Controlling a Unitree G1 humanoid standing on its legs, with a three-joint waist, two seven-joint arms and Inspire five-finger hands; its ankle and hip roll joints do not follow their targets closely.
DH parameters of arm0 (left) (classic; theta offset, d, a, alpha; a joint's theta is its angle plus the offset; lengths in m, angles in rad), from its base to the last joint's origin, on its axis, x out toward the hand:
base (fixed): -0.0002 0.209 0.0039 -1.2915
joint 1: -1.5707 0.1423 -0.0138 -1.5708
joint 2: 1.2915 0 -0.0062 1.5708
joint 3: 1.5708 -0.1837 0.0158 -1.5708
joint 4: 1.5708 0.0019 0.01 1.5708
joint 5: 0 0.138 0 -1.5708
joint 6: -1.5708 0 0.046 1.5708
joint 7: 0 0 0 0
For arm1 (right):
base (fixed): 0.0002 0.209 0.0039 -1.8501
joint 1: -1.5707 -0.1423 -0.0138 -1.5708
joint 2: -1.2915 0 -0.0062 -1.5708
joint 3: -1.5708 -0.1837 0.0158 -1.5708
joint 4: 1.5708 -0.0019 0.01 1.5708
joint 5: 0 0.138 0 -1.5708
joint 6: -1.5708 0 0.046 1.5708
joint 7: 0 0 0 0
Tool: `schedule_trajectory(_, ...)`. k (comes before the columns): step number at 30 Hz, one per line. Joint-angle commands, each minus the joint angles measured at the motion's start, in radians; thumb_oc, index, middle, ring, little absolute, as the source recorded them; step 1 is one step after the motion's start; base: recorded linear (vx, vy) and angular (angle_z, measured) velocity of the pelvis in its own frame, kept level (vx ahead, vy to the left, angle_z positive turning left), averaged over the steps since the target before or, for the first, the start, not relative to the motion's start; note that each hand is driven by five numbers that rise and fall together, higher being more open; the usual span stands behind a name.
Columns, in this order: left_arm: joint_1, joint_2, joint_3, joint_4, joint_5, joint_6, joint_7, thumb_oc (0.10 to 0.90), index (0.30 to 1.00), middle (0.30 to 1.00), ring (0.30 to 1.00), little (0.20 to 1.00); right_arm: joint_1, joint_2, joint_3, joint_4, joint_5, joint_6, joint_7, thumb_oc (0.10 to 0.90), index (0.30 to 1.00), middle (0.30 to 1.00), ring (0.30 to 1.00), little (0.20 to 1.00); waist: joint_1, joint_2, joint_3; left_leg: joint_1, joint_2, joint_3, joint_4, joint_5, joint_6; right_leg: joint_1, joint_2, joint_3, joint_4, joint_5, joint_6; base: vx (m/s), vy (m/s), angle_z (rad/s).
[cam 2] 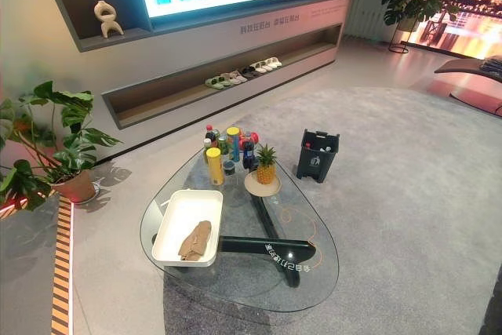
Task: Wipe the table with a cloth and put it in the basket.
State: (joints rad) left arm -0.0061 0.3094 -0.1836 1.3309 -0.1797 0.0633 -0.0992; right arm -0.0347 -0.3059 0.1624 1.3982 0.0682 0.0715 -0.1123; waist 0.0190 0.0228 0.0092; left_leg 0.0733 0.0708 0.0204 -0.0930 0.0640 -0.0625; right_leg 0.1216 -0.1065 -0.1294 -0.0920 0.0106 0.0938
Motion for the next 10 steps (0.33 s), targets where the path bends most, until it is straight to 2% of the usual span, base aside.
schedule_trajectory(1,-0.100,0.010,0.002,0.062,0.026,-0.001,0.024,0.800,0.900,0.900,0.900,0.900,-0.095,-0.015,0.051,0.041,-0.016,0.004,-0.008,0.800,0.900,0.900,0.900,0.900,-0.001,-0.010,0.037,0.043,-0.009,0.029,0.006,-0.070,-0.003,0.007,-0.032,-0.035,0.038,0.010,0.033,0.00,0.000,0.00)
schedule_trajectory(10,-0.096,0.003,0.003,0.058,0.028,0.001,0.024,0.800,0.900,0.900,0.900,0.900,-0.096,-0.013,0.054,0.048,-0.020,0.024,0.010,0.800,0.900,0.900,0.900,0.900,0.004,-0.011,0.041,0.046,-0.004,0.025,0.006,-0.072,-0.006,0.014,-0.031,-0.038,0.033,0.007,0.031,0.00,0.000,0.00)
